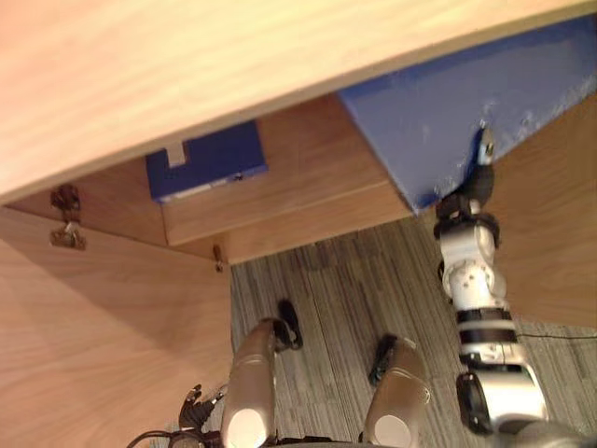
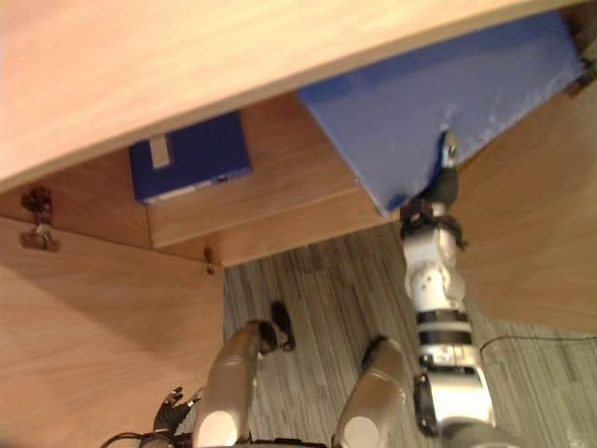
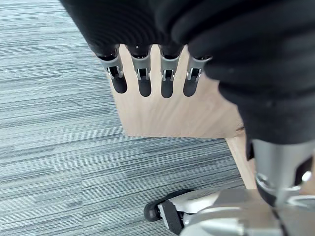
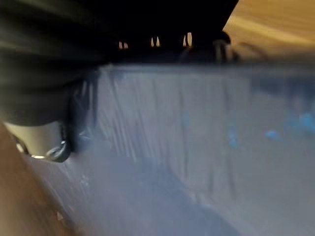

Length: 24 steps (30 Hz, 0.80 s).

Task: Walk over to the cabinet, pick up the folder, carry it to the office cabinet, place the folder inside the office cabinet, then close the office cabinet door

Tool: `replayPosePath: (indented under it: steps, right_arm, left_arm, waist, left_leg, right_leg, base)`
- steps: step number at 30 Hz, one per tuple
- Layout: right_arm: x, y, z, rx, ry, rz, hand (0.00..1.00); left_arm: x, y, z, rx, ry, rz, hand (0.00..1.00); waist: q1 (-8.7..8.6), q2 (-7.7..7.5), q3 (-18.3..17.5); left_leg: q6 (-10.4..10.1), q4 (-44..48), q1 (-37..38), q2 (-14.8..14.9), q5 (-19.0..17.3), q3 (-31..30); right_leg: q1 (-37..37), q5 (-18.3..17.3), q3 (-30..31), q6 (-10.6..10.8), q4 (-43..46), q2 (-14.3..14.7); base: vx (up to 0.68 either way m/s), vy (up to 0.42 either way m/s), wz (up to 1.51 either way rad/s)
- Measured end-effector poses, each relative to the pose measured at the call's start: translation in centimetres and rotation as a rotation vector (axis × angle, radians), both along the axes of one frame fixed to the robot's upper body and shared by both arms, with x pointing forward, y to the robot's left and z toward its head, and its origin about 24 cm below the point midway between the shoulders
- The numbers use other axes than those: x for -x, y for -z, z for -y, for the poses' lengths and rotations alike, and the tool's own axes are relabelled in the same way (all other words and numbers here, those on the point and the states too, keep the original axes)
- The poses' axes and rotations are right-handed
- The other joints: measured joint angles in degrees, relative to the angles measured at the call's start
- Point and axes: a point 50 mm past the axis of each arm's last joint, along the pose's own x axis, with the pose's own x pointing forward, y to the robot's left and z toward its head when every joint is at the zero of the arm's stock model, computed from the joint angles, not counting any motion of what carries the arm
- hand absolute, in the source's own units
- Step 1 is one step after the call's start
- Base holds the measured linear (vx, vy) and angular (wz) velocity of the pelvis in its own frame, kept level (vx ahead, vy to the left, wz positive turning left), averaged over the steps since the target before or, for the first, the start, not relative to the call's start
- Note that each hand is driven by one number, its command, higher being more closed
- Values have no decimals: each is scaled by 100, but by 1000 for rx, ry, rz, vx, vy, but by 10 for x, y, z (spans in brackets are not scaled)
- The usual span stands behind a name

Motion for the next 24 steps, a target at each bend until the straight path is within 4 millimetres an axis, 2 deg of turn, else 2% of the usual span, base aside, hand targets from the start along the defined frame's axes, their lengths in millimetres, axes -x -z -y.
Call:
replayPosePath:
  steps: [2, 4, 5, 7, 12, 19, 24]
  right_arm:
    - [-13, -23, -3, -34, -16, 36, 100]
    - [-29, -65, 2, -92, -16, 86, 100]
    - [-30, -69, 4, -102, -14, 90, 100]
    - [-33, -103, 14, -177, 11, 136, 100]
    - [-33, -147, 24, -241, 38, 191, 100]
    - [-27, -184, 39, -332, 110, 230, 100]
    - [-21, -196, 53, -330, 187, 215, 100]
  left_arm:
    - [2, 0, 1, 12, -18, 6, 0]
    - [2, -1, 3, 28, -38, 13, 0]
    - [2, -1, 3, 30, -41, 14, 0]
    - [3, 0, 4, 44, -67, 17, 0]
    - [2, -1, 5, 47, -98, 27, 0]
    - [-3, -4, 5, 36, -124, 54, 0]
    - [-8, -6, 5, 23, -133, 67, 0]
  waist:
    - [27, -12, 24]
    - [49, -4, 86]
    - [53, -3, 87]
    - [121, -3, 107]
    - [229, -7, 156]
    - [344, 12, 187]
    - [360, 17, 198]
  left_leg:
    - [18, 126, -263, -9, 10, -23]
    - [58, 196, -574, -8, 53, -69]
    - [57, 196, -603, -8, 55, -69]
    - [142, 176, -823, -13, 137, -39]
    - [204, 104, -1169, -241, 251, -218]
    - [247, 277, -1654, -425, 284, -317]
    - [290, 412, -1960, -461, 328, -422]
  right_leg:
    - [-240, -28, -27, -11, 177, -84]
    - [-405, -39, -203, -26, 281, -194]
    - [-414, -40, -230, -25, 285, -208]
    - [-496, -42, -419, -23, 297, -306]
    - [-553, -42, -852, -22, 341, -554]
    - [-762, -152, -1158, -36, 677, -830]
    - [-948, -316, -1251, -39, 930, -915]
  base:
    - [-67, 35, 19]
    - [-60, 31, 37]
    - [-36, 20, 47]
    - [5, 16, 38]
    - [39, 18, 36]
    - [39, -22, 26]
    - [-18, -77, 19]
